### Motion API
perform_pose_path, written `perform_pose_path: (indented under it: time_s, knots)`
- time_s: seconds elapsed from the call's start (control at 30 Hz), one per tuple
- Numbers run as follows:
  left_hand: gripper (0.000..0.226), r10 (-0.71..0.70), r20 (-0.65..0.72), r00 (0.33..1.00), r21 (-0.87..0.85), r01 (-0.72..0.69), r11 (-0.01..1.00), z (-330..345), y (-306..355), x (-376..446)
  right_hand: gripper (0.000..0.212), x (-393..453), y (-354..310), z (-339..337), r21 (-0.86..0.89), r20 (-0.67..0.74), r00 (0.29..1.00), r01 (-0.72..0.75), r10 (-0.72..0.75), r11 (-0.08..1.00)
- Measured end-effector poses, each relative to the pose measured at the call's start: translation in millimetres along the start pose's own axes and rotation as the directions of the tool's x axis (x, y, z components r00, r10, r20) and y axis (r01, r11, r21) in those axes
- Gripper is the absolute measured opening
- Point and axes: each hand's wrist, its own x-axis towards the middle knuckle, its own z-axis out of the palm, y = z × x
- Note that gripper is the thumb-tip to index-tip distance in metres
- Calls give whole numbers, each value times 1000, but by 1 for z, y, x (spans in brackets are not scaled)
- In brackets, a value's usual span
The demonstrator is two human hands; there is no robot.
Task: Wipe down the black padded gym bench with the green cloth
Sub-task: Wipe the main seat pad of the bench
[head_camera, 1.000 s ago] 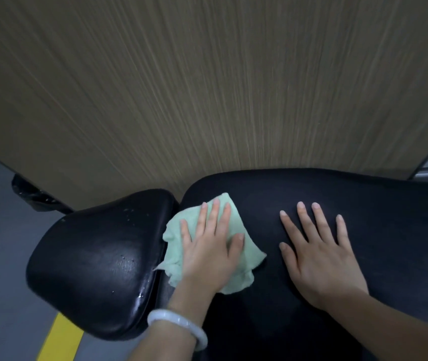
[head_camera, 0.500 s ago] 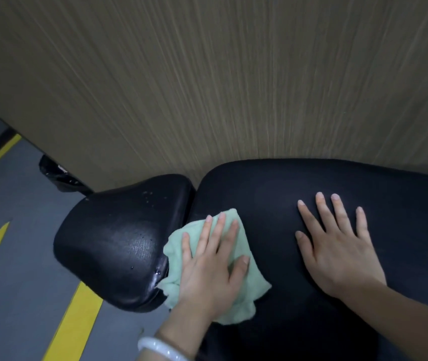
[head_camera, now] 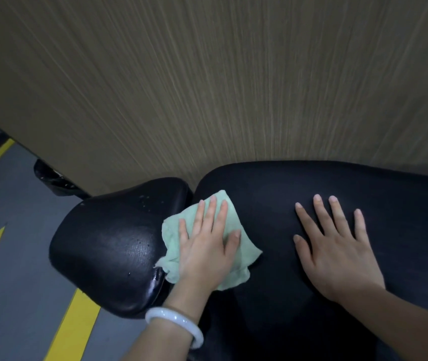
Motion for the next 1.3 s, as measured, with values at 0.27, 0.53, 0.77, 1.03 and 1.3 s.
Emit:
perform_pose_path:
  time_s: [0.27, 0.53, 0.77, 1.03, 1.3]
  knots:
    - [66, 87, -37, 996, 45, -85, 995, 22, 10, -94, 60, 0, -1, -5, -4, 91, 996, -18, 18, 1000]
    - [66, 106, 4, 994, 32, -106, 994, 15, -3, -65, 59, 1, 0, -1, 3, 79, 997, -17, 16, 1000]
    - [64, 85, 42, 995, 51, -87, 995, 2, -10, 12, 58, 1, 0, 1, 8, 38, 999, -8, 8, 1000]
    - [64, 26, 31, 999, 19, -26, 999, -2, -5, 27, 58, 1, 0, -1, 22, 17, 1000, 0, 0, 1000]
    - [62, 50, -12, 999, 28, -49, 998, 17, 3, -69, 61, 0, -1, -7, -2, 142, 990, -16, 16, 1000]
